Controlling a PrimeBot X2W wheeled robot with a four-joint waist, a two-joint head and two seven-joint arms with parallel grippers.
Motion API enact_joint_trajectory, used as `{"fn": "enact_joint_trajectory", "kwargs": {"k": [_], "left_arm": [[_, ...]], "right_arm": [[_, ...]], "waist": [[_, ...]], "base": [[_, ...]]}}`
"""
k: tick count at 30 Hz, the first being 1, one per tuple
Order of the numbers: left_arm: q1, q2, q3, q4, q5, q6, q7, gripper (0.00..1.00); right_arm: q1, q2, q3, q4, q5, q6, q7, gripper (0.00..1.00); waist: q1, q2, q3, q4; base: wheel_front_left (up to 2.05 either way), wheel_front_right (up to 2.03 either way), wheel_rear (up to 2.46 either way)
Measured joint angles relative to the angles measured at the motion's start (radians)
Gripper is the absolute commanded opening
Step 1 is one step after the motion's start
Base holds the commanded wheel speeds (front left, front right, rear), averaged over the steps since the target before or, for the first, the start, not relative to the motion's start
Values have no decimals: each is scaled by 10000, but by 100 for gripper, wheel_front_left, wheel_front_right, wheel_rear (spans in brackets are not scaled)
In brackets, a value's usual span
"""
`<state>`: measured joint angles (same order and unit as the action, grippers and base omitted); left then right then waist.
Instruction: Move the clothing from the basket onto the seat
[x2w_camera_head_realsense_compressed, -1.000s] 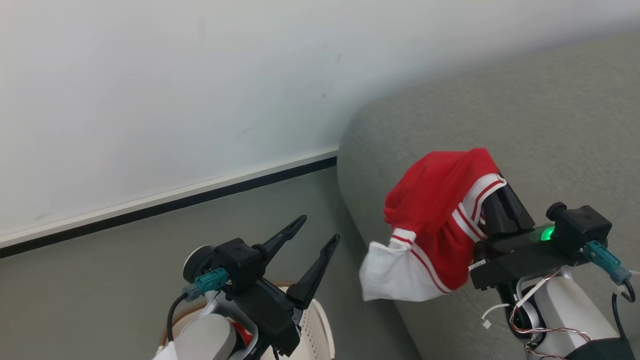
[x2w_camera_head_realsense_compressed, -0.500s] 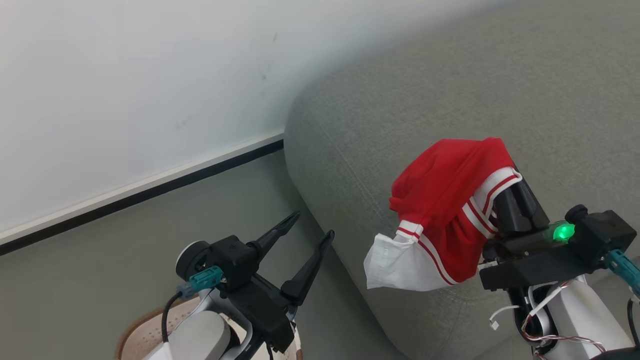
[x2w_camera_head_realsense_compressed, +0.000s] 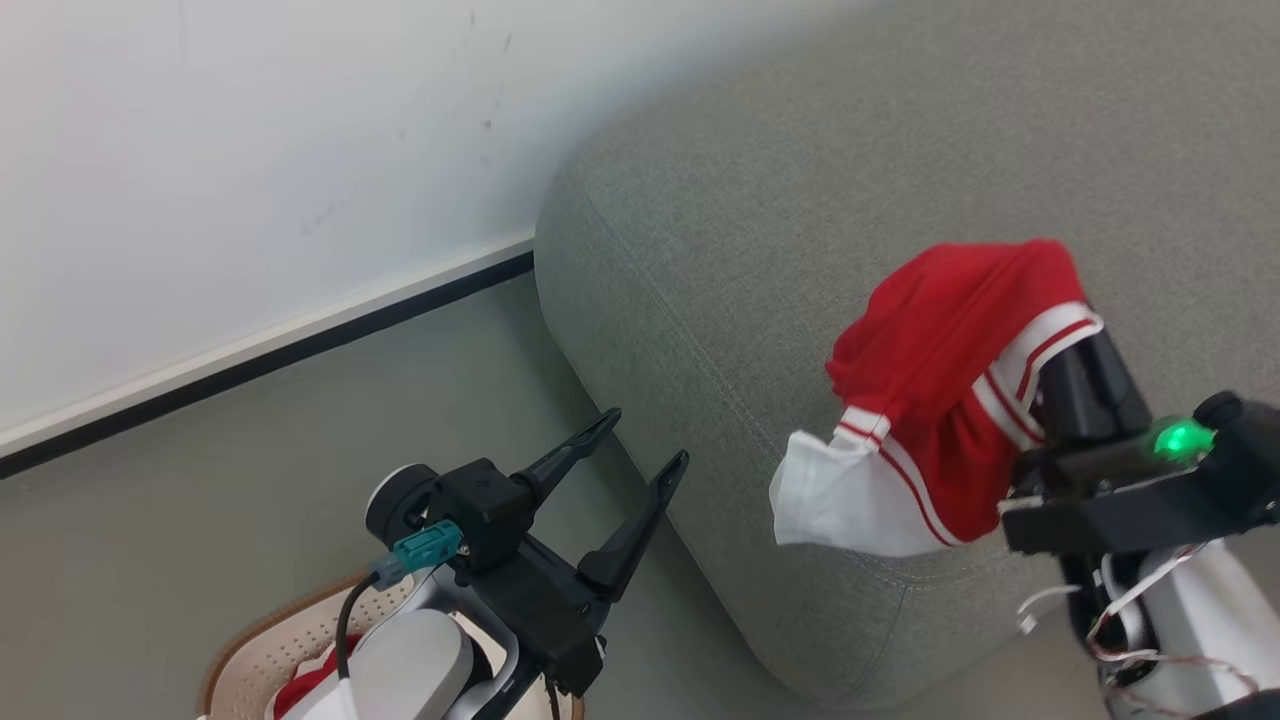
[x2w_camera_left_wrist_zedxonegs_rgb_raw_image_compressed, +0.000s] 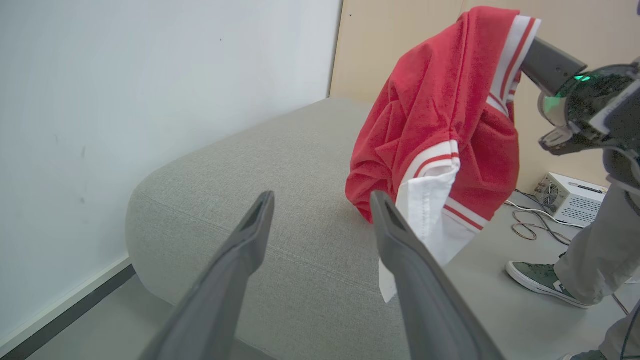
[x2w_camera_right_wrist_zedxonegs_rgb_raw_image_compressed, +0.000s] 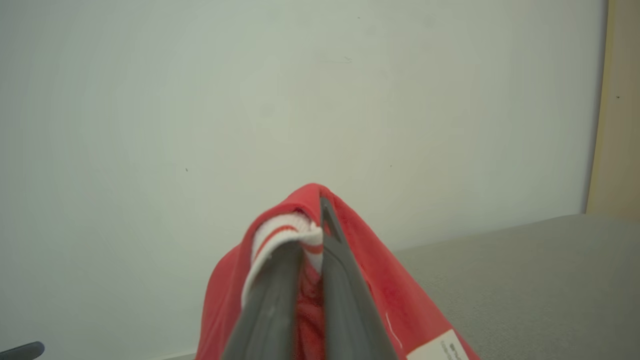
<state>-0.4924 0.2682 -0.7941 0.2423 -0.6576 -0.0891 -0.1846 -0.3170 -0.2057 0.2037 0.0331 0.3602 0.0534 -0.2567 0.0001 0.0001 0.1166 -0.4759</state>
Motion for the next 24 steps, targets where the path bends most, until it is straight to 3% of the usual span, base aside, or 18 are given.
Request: {"fn": "enact_joint_trajectory", "kwargs": {"k": [11,24], "left_arm": [[-204,460,-142,-777,322,0,431,100],[-840,1037,-98,-1822,466,-8,1078,100]], "right_arm": [[-1632,-872,-1264,253,548,280,-2,0],[-4019,-2042,-2284,2387,1179,481,6,0]], "waist": [[0,0,820,207],[1,1,2403,793]], "base": [[0,0,0],[0,0,0]]}}
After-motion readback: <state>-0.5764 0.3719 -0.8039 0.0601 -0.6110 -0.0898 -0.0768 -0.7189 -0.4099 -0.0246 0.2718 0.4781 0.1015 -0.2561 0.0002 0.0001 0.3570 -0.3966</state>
